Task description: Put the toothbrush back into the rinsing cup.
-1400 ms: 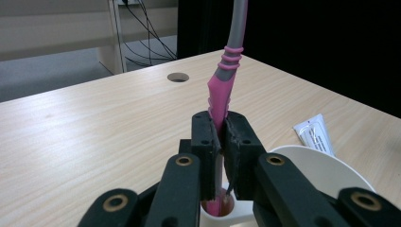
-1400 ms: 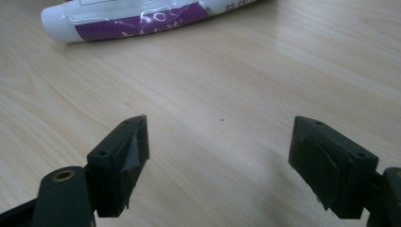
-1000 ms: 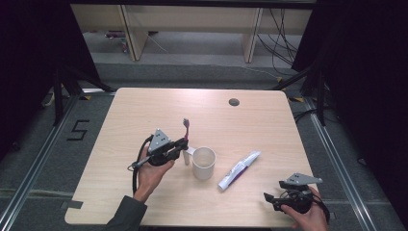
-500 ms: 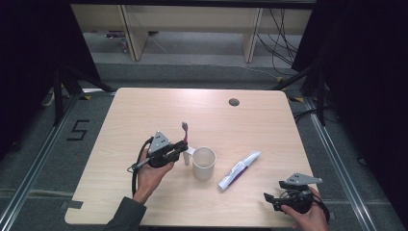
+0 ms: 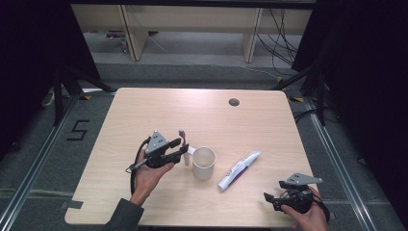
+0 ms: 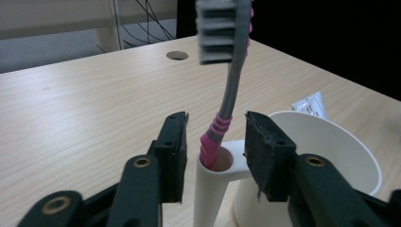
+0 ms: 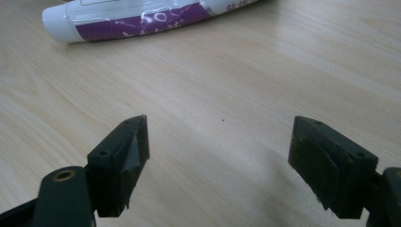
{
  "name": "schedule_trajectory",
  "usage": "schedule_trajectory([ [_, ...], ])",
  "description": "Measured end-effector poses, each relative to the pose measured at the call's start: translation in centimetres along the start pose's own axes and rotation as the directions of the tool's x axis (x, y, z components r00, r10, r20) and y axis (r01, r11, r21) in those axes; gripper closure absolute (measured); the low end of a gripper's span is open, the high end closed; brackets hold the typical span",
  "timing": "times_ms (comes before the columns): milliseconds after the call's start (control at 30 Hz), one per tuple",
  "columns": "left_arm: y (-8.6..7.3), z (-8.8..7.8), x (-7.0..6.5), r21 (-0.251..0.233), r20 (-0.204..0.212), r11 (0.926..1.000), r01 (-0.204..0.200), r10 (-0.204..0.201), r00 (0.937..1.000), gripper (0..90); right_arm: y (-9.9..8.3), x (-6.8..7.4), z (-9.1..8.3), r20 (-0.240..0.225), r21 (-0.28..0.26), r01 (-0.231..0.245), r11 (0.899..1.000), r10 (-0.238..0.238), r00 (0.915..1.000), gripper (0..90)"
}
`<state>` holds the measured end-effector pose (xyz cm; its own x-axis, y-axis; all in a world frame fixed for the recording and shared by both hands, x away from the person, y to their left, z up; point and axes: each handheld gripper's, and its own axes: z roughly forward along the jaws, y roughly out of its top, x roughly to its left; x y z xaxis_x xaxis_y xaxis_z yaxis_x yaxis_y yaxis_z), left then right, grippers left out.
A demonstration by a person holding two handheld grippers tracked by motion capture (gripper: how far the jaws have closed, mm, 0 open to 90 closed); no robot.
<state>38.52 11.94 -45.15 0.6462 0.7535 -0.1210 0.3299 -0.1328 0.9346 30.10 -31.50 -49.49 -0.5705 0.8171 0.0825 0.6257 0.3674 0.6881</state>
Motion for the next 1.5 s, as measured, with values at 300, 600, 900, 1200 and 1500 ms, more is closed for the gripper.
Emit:
schedule_trajectory([
  [300,-0.1,-1.6,-0.4,0.029,-0.012,0.9994,0.02,-0.02,0.9997,44.6,0.0,-0.1,0.0,0.003,-0.006,0.014,1.0,-0.014,0.9999,21.6],
  [600,-0.9,-3.1,-0.5,0.061,-0.012,0.9975,0.037,-0.036,0.9993,42.4,0.1,0.0,-0.1,0.0,-0.001,-0.031,1.0,0.031,0.9995,21.6],
  [900,-2.4,-4.2,-1.0,0.084,-0.012,0.9952,0.05,-0.049,0.9987,39.7,0.1,0.1,0.0,-0.007,-0.005,-0.038,0.999,0.038,0.9993,21.7],
  [1200,-4.0,-5.5,-1.7,0.153,-0.009,0.9872,0.044,-0.044,0.999,36.1,0.2,0.2,0.0,-0.005,-0.016,-0.028,0.999,0.028,0.9996,21.8],
  [1500,-5.8,-6.4,-2.5,0.209,-0.012,0.9769,0.043,-0.042,0.9991,31.1,0.5,0.2,0.1,-0.012,-0.023,-0.009,1.0,0.008,0.9999,21.8],
])
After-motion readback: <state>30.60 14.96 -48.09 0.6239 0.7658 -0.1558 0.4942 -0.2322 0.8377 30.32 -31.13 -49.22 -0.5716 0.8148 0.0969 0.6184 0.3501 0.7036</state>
